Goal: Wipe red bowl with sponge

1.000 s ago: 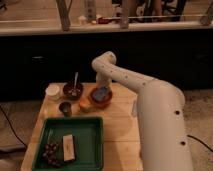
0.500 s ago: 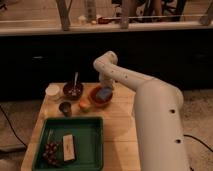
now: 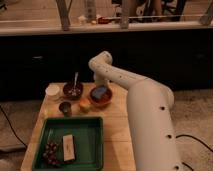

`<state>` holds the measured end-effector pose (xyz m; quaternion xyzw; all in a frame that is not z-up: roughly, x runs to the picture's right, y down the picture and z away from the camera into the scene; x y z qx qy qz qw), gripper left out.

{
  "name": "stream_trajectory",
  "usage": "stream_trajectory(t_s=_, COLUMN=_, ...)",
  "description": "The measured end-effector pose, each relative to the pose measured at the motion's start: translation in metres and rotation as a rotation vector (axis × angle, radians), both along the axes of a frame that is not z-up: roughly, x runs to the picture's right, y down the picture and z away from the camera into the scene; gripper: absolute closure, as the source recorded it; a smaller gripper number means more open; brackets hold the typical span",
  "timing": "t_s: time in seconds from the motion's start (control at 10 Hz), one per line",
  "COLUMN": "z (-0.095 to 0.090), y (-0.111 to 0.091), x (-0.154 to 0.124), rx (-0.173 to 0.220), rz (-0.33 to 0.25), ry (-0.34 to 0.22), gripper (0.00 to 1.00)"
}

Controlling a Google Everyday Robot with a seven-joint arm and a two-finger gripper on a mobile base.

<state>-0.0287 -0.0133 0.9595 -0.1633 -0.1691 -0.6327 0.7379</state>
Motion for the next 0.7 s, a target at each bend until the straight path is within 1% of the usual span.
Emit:
stream_trajectory(t_s=0.2, z=-0.008, y=0.012, x=-0.006, rx=-0.018, rz=-0.023, ry=-0.031, gripper=1.0)
stream_trajectory(t_s=0.3, z=-0.014, y=0.021, x=-0.002, rx=-0.034, rz=-0.028, ry=-0.037, gripper=1.0)
stream_trajectory(t_s=0.5, z=-0.024, y=0.03, x=0.016, rx=-0.044, rz=-0.03, ry=-0.027, gripper=1.0)
stream_trajectory(t_s=0.6, z=-0.029, y=0.033, x=0.033, rx=-0.041, rz=-0.026, ry=-0.007, gripper=1.0)
stream_trajectory(t_s=0.7, z=-0.029, y=0.033, x=0.039, rx=-0.041, rz=-0.021, ry=0.002, gripper=1.0)
